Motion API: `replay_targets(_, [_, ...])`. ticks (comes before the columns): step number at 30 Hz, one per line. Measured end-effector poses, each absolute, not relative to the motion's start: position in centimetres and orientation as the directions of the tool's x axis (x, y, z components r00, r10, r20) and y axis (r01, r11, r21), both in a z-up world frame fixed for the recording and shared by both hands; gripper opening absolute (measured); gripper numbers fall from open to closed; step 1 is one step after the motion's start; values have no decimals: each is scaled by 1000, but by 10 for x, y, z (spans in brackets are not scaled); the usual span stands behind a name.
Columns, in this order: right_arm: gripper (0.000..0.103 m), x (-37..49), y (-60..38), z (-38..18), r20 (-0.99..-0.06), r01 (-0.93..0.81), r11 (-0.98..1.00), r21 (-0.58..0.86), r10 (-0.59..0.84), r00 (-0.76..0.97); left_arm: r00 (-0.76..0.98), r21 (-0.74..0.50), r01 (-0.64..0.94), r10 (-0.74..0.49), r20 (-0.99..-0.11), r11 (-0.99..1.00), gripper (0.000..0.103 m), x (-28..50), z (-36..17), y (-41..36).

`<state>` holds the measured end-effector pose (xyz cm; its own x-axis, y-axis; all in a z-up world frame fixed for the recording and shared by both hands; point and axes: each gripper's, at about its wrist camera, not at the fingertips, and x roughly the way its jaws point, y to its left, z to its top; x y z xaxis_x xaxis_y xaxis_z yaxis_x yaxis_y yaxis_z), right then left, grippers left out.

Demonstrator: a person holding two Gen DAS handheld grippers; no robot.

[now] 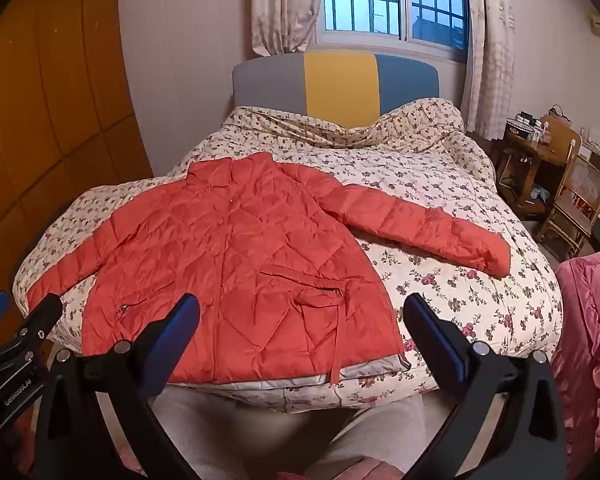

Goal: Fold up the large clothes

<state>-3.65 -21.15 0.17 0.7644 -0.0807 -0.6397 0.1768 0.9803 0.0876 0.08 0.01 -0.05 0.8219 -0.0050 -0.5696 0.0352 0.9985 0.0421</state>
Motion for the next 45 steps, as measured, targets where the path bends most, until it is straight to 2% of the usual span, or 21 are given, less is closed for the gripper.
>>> replay_targets(14, [101, -34, -210, -3, -658, 177, 981, 78, -83, 748, 814, 37, 40, -11, -581, 999, 100, 0, -19, -5])
replay_targets(45, [101, -28, -215, -12, -687, 188, 977, 97, -71, 723, 790, 22, 48, -25, -612, 999, 100, 3, -20, -1])
